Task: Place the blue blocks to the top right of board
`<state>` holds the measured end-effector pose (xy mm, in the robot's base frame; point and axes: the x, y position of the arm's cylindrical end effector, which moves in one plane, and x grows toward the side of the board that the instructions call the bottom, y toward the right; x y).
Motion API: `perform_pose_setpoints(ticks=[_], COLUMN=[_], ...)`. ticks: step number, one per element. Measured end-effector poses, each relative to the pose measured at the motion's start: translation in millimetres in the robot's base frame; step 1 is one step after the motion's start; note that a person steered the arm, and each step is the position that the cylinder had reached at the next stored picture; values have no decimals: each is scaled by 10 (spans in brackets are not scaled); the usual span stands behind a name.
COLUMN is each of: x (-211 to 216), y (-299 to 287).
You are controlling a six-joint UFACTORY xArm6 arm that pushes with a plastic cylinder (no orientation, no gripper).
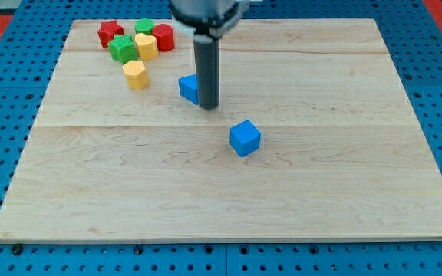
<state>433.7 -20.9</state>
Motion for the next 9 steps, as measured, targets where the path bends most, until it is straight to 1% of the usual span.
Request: perform_pose_setpoints(ticks=[1,2,3,4,5,6,7,8,9], x=[238,-180,-452,-390,-787,-1271,-1440,-1311,-1240], y=[-790,-335,-387,-791,-158,599,1248,1460,2012])
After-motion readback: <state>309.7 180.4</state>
